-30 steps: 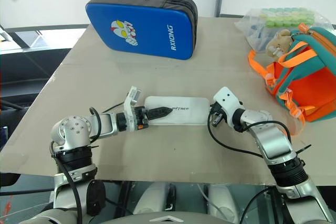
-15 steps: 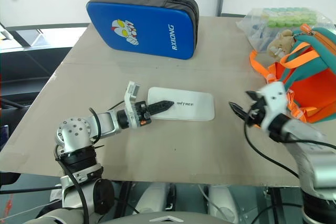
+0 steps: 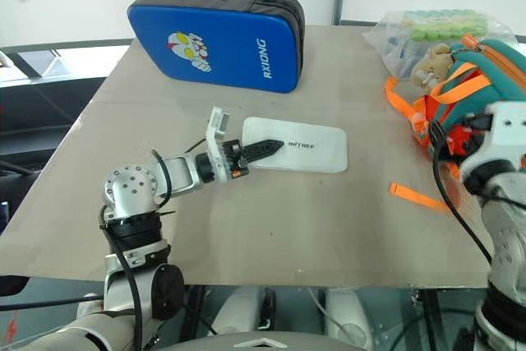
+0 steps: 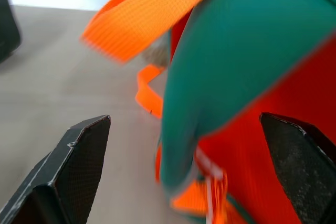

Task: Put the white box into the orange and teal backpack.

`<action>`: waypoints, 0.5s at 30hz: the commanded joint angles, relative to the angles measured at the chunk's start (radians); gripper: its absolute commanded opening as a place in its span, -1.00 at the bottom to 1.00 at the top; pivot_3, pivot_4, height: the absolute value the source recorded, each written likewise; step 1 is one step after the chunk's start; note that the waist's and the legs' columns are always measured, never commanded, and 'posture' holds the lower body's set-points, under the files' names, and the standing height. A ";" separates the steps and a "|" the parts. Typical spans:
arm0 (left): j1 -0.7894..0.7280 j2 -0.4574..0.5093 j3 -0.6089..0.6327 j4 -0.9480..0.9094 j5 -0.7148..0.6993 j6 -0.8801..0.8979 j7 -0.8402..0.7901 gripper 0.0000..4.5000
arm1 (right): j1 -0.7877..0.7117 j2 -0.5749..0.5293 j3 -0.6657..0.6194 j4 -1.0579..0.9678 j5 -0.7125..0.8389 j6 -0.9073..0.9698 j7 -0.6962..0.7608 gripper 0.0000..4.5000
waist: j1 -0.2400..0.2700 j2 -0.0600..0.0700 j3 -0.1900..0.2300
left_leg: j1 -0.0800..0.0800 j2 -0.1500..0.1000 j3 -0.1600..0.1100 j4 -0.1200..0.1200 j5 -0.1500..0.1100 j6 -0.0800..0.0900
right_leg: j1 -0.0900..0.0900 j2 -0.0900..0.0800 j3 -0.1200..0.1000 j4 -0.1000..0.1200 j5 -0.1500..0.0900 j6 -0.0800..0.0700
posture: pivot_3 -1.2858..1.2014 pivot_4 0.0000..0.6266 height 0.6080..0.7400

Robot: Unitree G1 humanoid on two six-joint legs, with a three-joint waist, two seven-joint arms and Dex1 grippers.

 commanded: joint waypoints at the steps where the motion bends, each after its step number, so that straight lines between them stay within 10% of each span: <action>1: 0.003 0.006 0.000 -0.084 -0.029 -0.057 -0.007 -0.48 | -0.136 0.017 0.053 0.192 -0.096 -0.174 -0.076 0.53 | 0.001 0.000 0.000 | 0.000 0.000 0.000 0.000 0.000 0.000 | 0.000 0.000 0.000 0.000 0.000 0.000 | 0.03 -0.52 1.00; 4: 0.019 0.002 0.037 -0.133 -0.046 -0.081 0.030 -0.48 | -0.218 0.020 0.095 0.357 -0.157 -0.305 -0.097 0.19 | 0.004 0.000 0.000 | -0.008 0.002 -0.002 0.000 0.003 -0.005 | -0.006 -0.001 0.000 -0.002 0.000 0.000 | 0.03 -0.52 1.00; 9: 0.054 -0.020 0.091 -0.184 -0.068 -0.152 0.090 -0.48 | -0.296 0.013 0.171 0.506 -0.180 -0.453 -0.012 -0.95 | 0.004 0.000 0.000 | -0.011 0.002 0.000 0.001 0.003 -0.005 | -0.008 -0.003 0.001 -0.002 0.000 0.001 | 0.03 -0.52 1.00; 15: 0.015 -0.073 0.172 -0.164 -0.096 -0.291 0.200 -0.48 | -0.528 0.075 0.191 0.644 -0.017 -0.567 0.218 -0.98 | -0.013 0.001 0.001 | -0.009 0.002 0.001 0.001 0.002 -0.004 | -0.008 -0.002 0.001 0.000 0.001 0.000 | 0.03 -0.52 1.00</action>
